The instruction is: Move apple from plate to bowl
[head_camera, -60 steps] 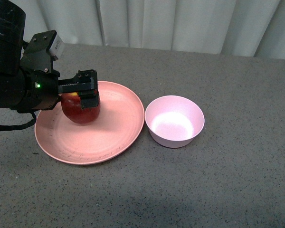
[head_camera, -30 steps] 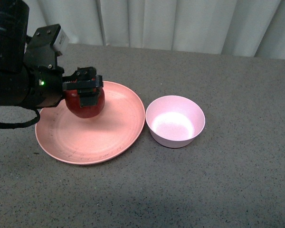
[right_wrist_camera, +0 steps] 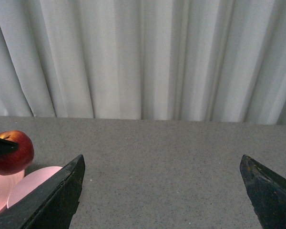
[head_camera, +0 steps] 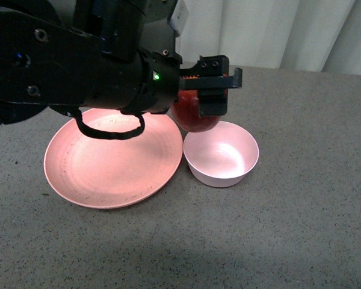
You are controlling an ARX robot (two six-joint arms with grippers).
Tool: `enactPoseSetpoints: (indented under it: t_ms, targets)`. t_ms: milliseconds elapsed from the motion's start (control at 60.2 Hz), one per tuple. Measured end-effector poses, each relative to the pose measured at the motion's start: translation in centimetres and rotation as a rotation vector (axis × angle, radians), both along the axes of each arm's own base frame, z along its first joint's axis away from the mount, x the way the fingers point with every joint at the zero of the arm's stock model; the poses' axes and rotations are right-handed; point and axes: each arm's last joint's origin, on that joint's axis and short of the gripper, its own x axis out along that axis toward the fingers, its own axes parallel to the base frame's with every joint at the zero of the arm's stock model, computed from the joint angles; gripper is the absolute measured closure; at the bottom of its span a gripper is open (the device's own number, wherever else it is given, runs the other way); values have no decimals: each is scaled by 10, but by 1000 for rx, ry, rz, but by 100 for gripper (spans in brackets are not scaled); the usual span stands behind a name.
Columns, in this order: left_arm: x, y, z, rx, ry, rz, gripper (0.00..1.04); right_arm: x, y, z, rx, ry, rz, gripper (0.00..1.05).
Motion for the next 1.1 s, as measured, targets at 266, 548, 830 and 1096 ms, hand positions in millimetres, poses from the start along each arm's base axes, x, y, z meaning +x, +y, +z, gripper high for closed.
enactPoseSetpoints:
  t_ms: [266, 548, 830, 1096]
  targets:
    - [-7, -21, -17, 34, 12, -33, 33, 0, 0, 0, 0, 0, 1, 9]
    - [-11, -33, -40, 80, 35, -59, 33, 0, 0, 0, 0, 0, 0, 9]
    - [-7, -36, -45, 93, 25, -51, 33, 0, 0, 0, 0, 0, 0, 9]
    - [-7, -37, -42, 102, -3, -51, 5, 0, 0, 0, 0, 0, 1, 9]
